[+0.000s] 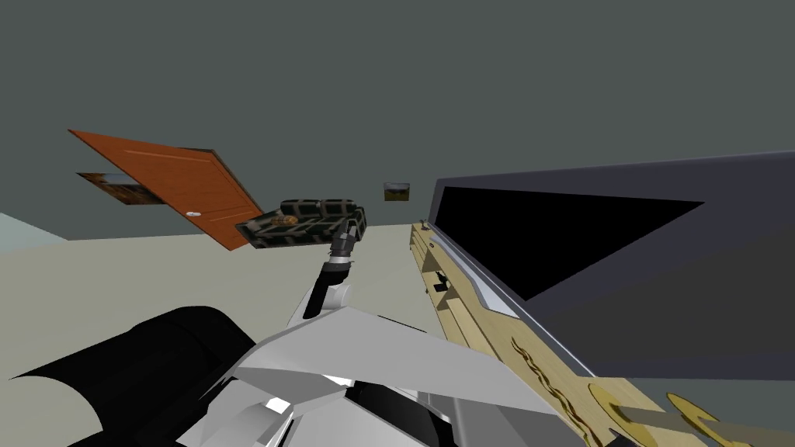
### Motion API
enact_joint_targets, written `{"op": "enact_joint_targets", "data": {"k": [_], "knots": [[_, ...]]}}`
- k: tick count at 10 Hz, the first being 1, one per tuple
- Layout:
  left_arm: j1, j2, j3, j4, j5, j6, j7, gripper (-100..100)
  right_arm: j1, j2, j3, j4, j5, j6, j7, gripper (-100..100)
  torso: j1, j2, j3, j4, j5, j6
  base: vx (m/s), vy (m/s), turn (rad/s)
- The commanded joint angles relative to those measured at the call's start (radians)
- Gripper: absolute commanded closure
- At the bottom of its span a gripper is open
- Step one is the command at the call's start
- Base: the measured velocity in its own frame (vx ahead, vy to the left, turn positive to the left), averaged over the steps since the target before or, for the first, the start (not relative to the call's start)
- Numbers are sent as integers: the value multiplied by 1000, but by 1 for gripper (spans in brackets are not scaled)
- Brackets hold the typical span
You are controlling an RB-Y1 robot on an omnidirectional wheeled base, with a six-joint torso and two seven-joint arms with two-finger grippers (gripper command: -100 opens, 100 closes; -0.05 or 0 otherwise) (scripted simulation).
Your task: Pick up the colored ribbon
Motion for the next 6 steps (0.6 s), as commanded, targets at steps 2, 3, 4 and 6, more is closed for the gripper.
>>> {"op": "enact_joint_targets", "data": {"k": [2, 3, 4, 6], "knots": [[0, 0, 0, 0, 0, 0, 0, 0, 30, 4, 5, -10, -81, 21, 59, -100, -1, 1, 0, 0, 0, -1, -44, -25, 223], [0, 0, 0, 0, 0, 0, 0, 0, 30, 4, 5, -10, -111, 21, 59, -100, -1, 1, 0, 0, 0, -1, -23, -10, -8], [0, 0, 0, 0, 0, 0, 0, 0, 30, 4, 5, -10, -124, 21, 59, -100, 0, 0, 0, 0, 0, 0, -7, 2, -32], [0, 0, 0, 0, 0, 0, 0, 0, 62, 6, 10, -25, -192, 44, 114, -100, 0, 0, 0, 0, 0, -2, -53, -16, 257]]}}
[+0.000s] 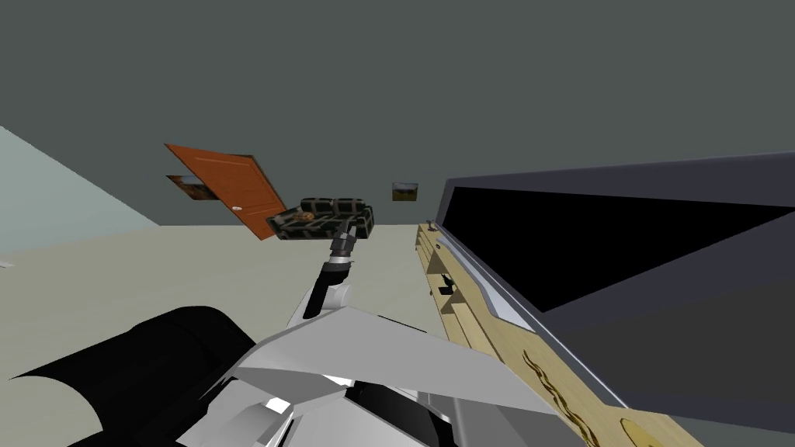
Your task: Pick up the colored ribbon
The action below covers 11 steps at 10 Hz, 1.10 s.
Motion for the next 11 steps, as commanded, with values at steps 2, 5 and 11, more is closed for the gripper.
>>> {"op": "enact_joint_targets", "data": {"k": [2, 5, 11], "knots": [[0, 0, 0, 0, 0, 0, 0, 0, 37, 6, 2, -12, -80, 24, 62, -100, 0, -1, -1, 0, 0, 0, -30, -14, 103], [0, 0, 0, 0, 0, 0, 0, 0, 37, 6, 2, -12, -151, 24, 72, -100, 0, -1, -1, 0, 0, 0, -24, -14, 50], [0, 0, 0, 0, 0, 0, 0, 0, 100, 10, 12, -41, -341, 69, 183, -100, 0, 0, 0, 0, 0, 0, -40, -13, 152]]}}
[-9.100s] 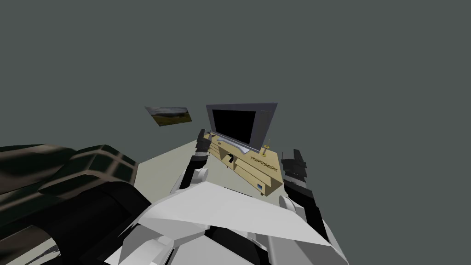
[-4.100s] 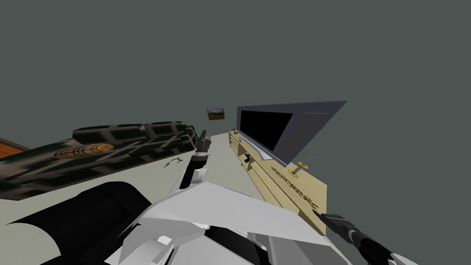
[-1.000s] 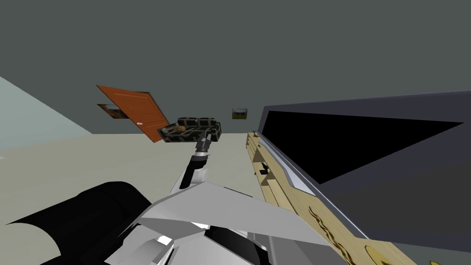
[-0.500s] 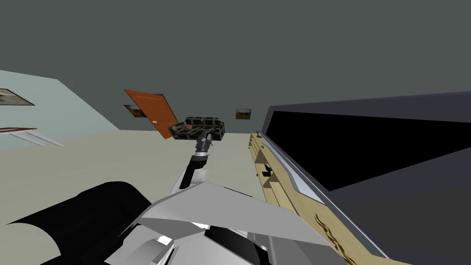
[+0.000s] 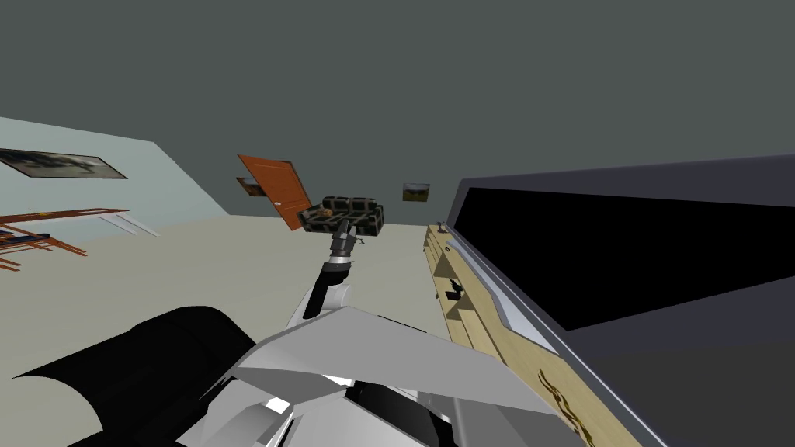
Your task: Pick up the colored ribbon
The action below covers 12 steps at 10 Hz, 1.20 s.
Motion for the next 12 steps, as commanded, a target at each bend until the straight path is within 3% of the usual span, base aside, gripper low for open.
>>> {"op": "enact_joint_targets", "data": {"k": [1, 2, 4, 5, 8, 9, 11, 12], "knots": [[0, 0, 0, 0, 0, 0, 0, 0, 2, 2, -2, 3, -30, -2, 5, -100, 0, 0, 0, 0, 0, 0, -5, -2, -34], [0, 0, 0, 0, 0, 0, 0, 0, 33, 4, 3, -12, -69, 21, 54, -100, 1, -1, -1, 0, 0, 0, -41, 0, 269], [0, 0, 0, 0, 0, 0, 0, 0, 33, 4, 3, -12, -129, 21, 61, -100, 0, 1, 0, 0, 0, -1, -39, -12, 103], [0, 0, 0, 0, 0, 0, 0, 0, 65, 6, 8, -26, -159, 43, 106, -100, 0, 0, 0, 0, 0, 0, -51, -5, 257], [0, 0, 0, 0, 0, 0, 0, 0, 65, 6, 8, -26, -229, 43, 116, -100, -1, 0, 0, 0, 0, 1, -26, -11, 47], [0, 0, 0, 0, 0, 0, 0, 0, 97, 8, 13, -41, -269, 66, 166, -100, 0, -1, -1, -1, -1, 1, -45, -2, 310], [0, 0, 0, 0, 0, 0, 0, 0, 97, 8, 13, -41, -329, 66, 172, -100, -1, 1, 1, 0, -1, 1, -40, -10, 79], [0, 0, 0, 0, 0, 0, 0, 0, 92, 7, 15, -40, -310, 66, 167, -100, -2, 1, 0, -1, -1, 2, -6, 0, -13]]}}
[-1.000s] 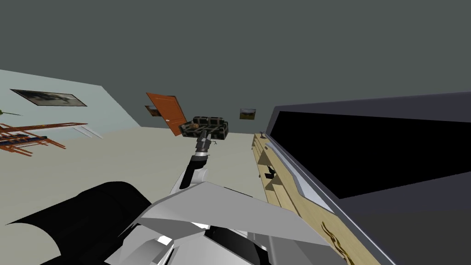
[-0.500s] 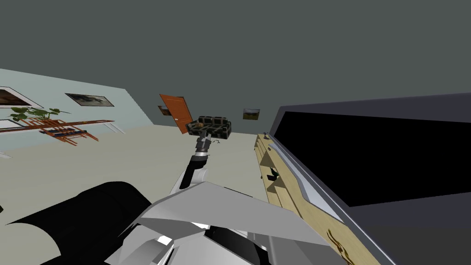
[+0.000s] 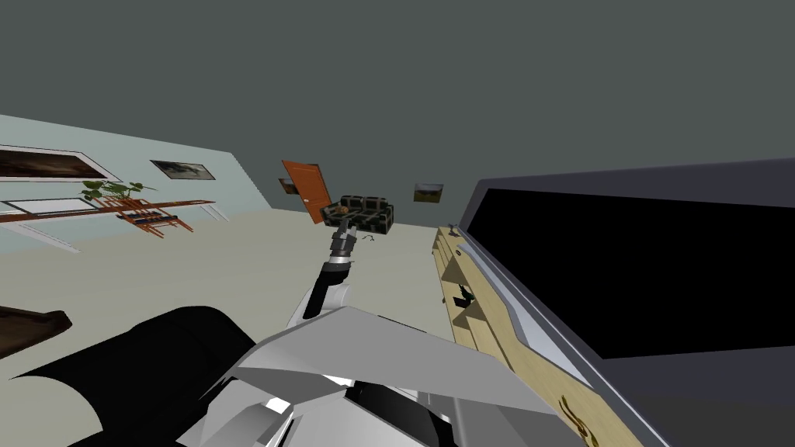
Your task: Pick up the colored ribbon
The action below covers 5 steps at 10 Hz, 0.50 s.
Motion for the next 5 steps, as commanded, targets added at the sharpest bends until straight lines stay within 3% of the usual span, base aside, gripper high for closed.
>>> {"op": "enact_joint_targets", "data": {"k": [1, 5], "knots": [[0, 0, 0, 0, 0, 0, 0, 0, 0, 0, 0, 0, 0, 0, 0, 100, 0, 0, 0, 0, 0, 0, 0, 0, 0], [0, 0, 0, 0, 0, 0, 0, 0, 0, 0, 0, 0, 0, 0, -1, 100, 0, -1, -1, 0, 0, 0, 0, 0, 0]]}}
